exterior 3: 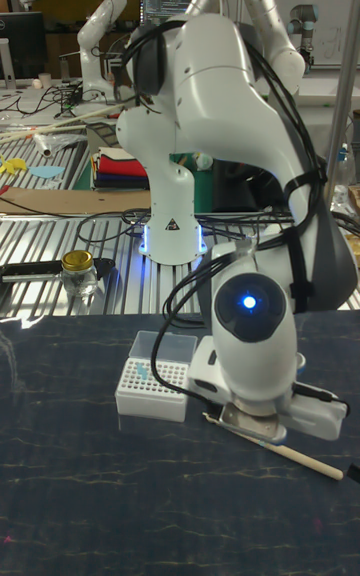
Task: Insert a medium pipette tip into the holder for medium pipette tips
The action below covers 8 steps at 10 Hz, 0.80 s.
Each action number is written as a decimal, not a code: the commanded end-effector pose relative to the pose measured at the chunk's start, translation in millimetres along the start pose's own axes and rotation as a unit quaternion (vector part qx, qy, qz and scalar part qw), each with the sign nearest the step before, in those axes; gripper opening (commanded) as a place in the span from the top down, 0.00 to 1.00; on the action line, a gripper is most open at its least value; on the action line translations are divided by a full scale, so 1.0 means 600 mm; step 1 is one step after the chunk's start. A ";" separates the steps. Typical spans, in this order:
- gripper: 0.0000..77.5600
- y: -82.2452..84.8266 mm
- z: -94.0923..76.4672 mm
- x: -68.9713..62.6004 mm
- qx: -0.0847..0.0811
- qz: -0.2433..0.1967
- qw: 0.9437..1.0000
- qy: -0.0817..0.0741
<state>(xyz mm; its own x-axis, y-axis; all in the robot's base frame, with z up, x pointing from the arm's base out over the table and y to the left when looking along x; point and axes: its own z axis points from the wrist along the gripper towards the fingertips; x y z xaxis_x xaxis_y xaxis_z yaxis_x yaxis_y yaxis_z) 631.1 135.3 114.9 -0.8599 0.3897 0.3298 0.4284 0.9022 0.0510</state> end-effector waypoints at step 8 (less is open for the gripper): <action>1.00 -0.005 -0.014 -0.032 0.012 -0.003 0.999 0.043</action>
<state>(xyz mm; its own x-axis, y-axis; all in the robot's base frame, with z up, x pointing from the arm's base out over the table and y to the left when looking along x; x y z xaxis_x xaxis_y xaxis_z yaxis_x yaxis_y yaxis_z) 646.9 125.1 115.2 -0.8390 0.3629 0.4055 0.4113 0.9108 0.0360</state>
